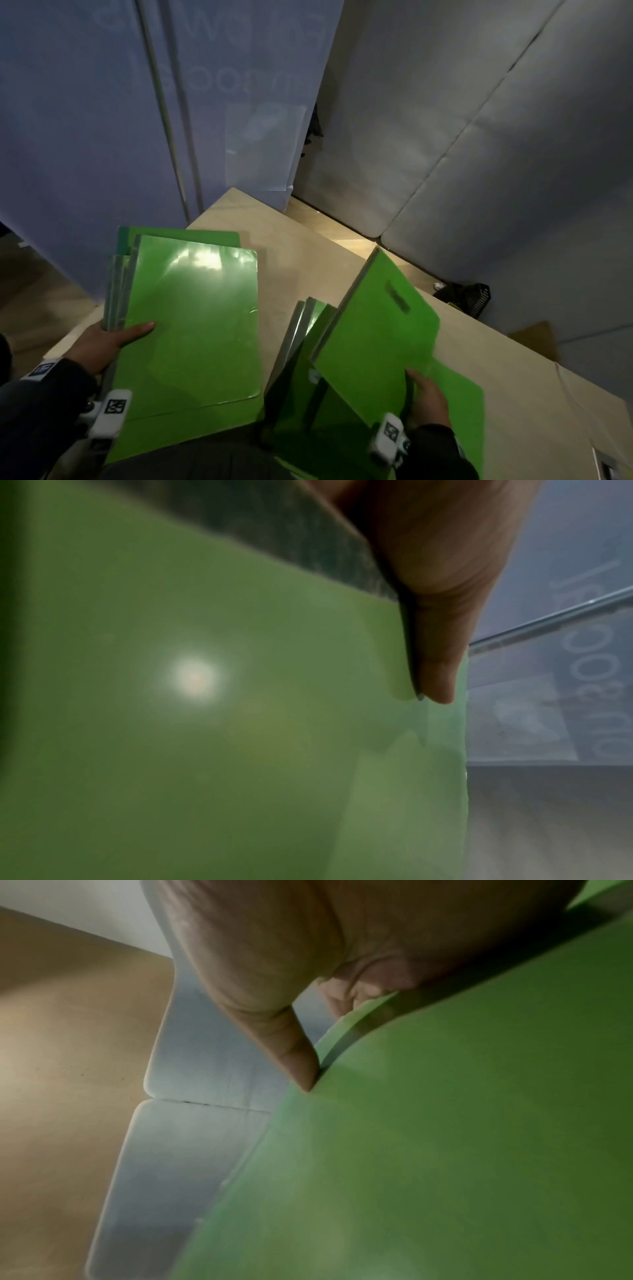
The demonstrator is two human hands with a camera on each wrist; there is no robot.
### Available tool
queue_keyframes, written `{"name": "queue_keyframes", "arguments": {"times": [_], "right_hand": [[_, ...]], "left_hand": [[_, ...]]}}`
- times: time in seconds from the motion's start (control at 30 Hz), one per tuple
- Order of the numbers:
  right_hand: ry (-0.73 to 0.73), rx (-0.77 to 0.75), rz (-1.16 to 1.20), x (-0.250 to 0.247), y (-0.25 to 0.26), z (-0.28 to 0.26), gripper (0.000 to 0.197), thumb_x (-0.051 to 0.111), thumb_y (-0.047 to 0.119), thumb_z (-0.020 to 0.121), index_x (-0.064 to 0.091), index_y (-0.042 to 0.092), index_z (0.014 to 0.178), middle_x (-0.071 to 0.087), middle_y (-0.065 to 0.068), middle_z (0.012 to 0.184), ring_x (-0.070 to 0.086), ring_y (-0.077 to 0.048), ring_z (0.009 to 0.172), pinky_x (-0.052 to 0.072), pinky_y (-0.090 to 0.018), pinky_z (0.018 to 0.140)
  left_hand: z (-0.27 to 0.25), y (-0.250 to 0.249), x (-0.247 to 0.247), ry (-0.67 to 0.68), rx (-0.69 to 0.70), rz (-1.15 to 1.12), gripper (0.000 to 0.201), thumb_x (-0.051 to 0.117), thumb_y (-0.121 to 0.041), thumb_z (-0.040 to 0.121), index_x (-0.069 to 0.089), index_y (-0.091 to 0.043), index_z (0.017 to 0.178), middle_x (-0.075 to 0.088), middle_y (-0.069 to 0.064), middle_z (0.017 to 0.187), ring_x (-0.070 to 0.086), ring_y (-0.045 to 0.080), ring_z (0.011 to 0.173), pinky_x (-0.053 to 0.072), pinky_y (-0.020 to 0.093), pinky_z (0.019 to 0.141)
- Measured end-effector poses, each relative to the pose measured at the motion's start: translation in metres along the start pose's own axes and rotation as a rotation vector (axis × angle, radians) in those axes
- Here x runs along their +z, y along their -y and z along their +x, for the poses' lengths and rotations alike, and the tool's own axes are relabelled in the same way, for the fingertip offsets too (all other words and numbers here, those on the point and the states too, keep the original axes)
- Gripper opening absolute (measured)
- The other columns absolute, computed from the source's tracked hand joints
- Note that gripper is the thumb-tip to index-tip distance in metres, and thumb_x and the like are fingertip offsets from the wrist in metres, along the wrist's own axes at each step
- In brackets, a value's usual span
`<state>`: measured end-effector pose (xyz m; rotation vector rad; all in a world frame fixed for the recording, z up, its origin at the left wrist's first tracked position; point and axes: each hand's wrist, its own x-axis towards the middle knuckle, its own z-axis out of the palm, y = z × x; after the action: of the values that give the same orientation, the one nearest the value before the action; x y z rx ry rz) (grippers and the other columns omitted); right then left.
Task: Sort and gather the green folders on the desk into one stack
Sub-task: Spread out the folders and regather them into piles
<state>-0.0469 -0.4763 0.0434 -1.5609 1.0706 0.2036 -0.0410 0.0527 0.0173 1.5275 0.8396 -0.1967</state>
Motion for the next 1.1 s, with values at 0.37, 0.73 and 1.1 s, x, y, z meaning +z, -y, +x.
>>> {"name": "queue_keyframes", "arguments": {"times": [0.37,0.73,1.1], "right_hand": [[0.550,-0.005,-0.181,0.131,-0.013,-0.093,0.093,0.074,0.026,0.086,0.013,0.034,0.155,0.025,-0.009,0.162,0.036,-0.036,0.141,0.039,-0.051,0.109],[0.370,-0.231,-0.254,0.096,-0.033,-0.059,0.073,0.075,0.041,0.082,0.035,0.036,0.143,0.044,0.001,0.144,0.049,-0.020,0.117,0.045,-0.046,0.105],[-0.248,0.210,-0.747,-0.008,-0.098,0.005,0.149,0.084,0.076,0.037,0.010,0.020,0.154,0.026,-0.023,0.151,0.033,-0.050,0.136,0.042,-0.060,0.102]], "left_hand": [[-0.029,-0.034,0.081,0.186,0.006,-0.045,0.046,0.070,-0.036,0.086,0.065,0.000,0.114,0.071,0.025,0.099,0.066,0.039,0.096,0.054,0.049,0.086],[-0.029,-0.023,0.083,0.218,-0.006,-0.008,0.031,0.075,-0.003,0.080,0.067,0.003,0.109,0.074,0.028,0.097,0.071,0.043,0.091,0.052,0.065,0.089],[0.021,0.013,0.010,0.088,-0.171,-0.108,0.025,0.064,-0.019,0.090,0.068,-0.007,0.112,0.078,0.016,0.079,0.076,0.032,0.066,0.060,0.053,0.059]]}}
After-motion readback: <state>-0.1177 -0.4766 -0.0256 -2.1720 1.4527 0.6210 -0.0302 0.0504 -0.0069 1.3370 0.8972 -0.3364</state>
